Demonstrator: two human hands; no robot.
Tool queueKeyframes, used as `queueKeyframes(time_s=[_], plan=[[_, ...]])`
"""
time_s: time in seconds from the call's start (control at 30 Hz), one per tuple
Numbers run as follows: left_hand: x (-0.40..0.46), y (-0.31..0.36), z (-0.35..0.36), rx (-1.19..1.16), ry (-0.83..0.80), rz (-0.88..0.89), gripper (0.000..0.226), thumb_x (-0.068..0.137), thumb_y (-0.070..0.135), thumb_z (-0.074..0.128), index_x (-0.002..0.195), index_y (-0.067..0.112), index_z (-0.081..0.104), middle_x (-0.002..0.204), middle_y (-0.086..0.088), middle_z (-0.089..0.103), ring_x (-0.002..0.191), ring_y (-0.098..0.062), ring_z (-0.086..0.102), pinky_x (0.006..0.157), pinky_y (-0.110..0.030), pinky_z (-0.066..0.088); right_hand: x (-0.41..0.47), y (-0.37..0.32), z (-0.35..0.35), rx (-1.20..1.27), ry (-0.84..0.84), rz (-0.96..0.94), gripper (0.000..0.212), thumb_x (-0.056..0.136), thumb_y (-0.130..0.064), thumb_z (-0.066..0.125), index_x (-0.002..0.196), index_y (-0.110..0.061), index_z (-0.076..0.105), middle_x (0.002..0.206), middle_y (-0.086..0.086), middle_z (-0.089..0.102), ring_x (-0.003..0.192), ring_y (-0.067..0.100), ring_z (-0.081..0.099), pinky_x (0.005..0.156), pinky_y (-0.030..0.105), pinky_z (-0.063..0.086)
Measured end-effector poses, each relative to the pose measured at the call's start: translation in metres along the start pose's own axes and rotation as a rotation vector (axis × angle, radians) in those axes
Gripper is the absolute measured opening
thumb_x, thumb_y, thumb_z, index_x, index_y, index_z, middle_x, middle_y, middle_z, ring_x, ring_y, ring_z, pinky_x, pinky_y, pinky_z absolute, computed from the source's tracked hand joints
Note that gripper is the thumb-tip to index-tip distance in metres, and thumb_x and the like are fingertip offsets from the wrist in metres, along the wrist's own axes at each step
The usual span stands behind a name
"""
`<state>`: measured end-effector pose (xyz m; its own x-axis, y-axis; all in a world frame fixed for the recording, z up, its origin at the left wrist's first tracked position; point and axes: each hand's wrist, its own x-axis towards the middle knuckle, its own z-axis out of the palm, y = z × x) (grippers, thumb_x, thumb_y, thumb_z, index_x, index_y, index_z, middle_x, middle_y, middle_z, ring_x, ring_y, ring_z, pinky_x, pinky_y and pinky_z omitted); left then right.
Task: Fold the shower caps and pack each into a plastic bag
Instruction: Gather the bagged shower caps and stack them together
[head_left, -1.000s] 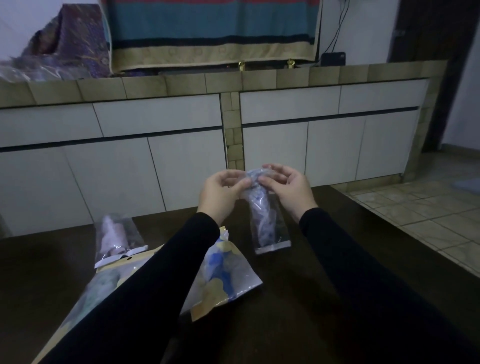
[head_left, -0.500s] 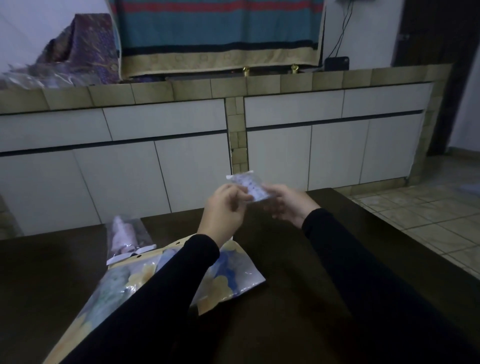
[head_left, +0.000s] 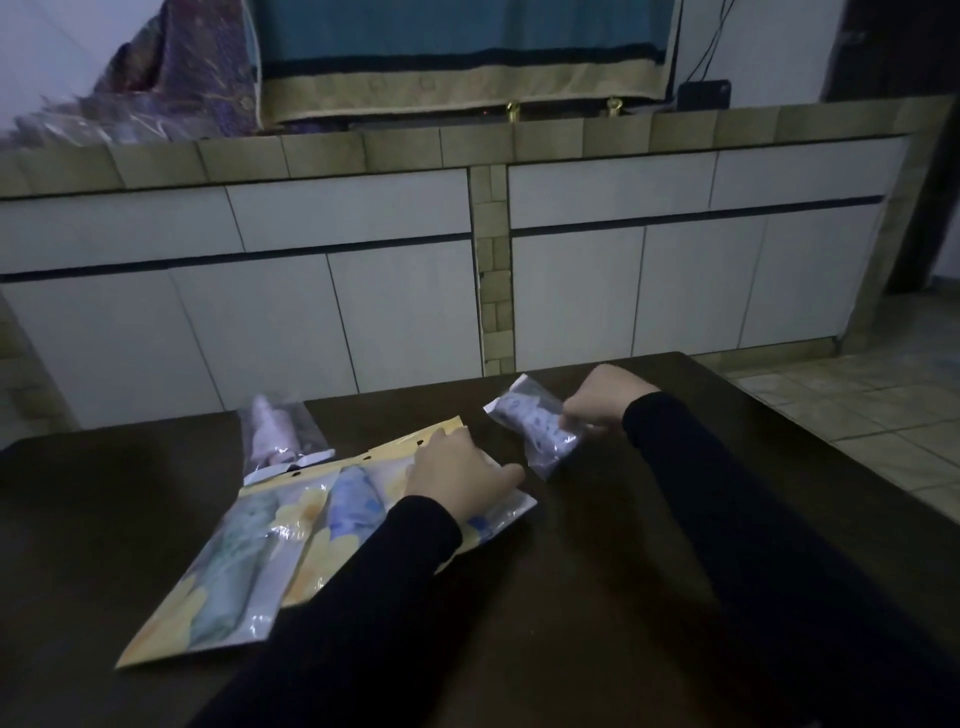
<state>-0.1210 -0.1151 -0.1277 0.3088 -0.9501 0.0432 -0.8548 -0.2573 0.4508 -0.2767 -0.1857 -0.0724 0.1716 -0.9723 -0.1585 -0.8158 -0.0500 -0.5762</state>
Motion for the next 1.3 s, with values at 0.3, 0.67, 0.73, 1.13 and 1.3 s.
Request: queueKeyframes(time_s=[0.3, 0.67, 0.73, 1.13, 1.3], plan=[[-0.013, 0.001, -0.006, -0.206, -0.022, 0.060, 0.063, 0.081, 0.042, 0.061, 0.137, 0.016, 0.045, 0.133, -0.006, 0.051, 0.111, -0.018, 0.052, 0.083, -0.028, 0.046, -0.023, -0.016, 0.006, -0.191, -0.275, -0.009, 0.017, 0.086, -0.019, 0.066, 0.099, -0.008, 0.061, 0.079, 0.004, 0.066, 0.070, 0.014, 0.063, 0.054, 0.021, 0.045], [-0.008, -0.009, -0.026, -0.308, 0.013, 0.173, 0.050, 0.093, 0.032, 0.056, 0.140, 0.022, 0.045, 0.147, 0.001, 0.042, 0.129, -0.014, 0.042, 0.096, -0.026, 0.036, -0.051, -0.039, 0.035, -0.296, 0.002, -0.154, 0.027, 0.088, -0.036, 0.057, 0.074, -0.015, 0.050, 0.072, 0.003, 0.050, 0.066, 0.015, 0.050, 0.062, 0.025, 0.044], [-0.007, -0.024, -0.042, -0.414, 0.104, 0.149, 0.040, 0.090, 0.029, 0.060, 0.129, 0.023, 0.057, 0.129, 0.007, 0.057, 0.110, -0.007, 0.048, 0.087, -0.023, 0.038, -0.055, -0.049, 0.044, -0.271, 0.082, -0.211, 0.023, 0.087, -0.034, 0.059, 0.079, -0.013, 0.053, 0.073, 0.002, 0.052, 0.066, 0.015, 0.052, 0.060, 0.026, 0.045], [0.034, -0.178, -0.104, -0.591, 0.380, -0.143, 0.020, 0.082, 0.028, 0.065, 0.096, 0.015, 0.072, 0.094, -0.003, 0.072, 0.083, -0.016, 0.064, 0.071, -0.024, 0.046, -0.026, -0.176, 0.121, 0.003, -0.028, -0.436, 0.035, 0.082, -0.032, 0.061, 0.094, 0.000, 0.072, 0.093, 0.016, 0.072, 0.088, 0.029, 0.066, 0.071, 0.032, 0.052], [0.061, -0.216, -0.105, -0.586, 0.411, -0.241, 0.034, 0.086, 0.033, 0.064, 0.114, 0.013, 0.060, 0.101, 0.001, 0.062, 0.089, -0.015, 0.056, 0.075, -0.022, 0.038, 0.017, -0.211, 0.161, 0.042, -0.097, -0.354, 0.032, 0.086, -0.030, 0.058, 0.103, -0.005, 0.067, 0.102, 0.011, 0.068, 0.091, 0.026, 0.063, 0.069, 0.026, 0.046]])
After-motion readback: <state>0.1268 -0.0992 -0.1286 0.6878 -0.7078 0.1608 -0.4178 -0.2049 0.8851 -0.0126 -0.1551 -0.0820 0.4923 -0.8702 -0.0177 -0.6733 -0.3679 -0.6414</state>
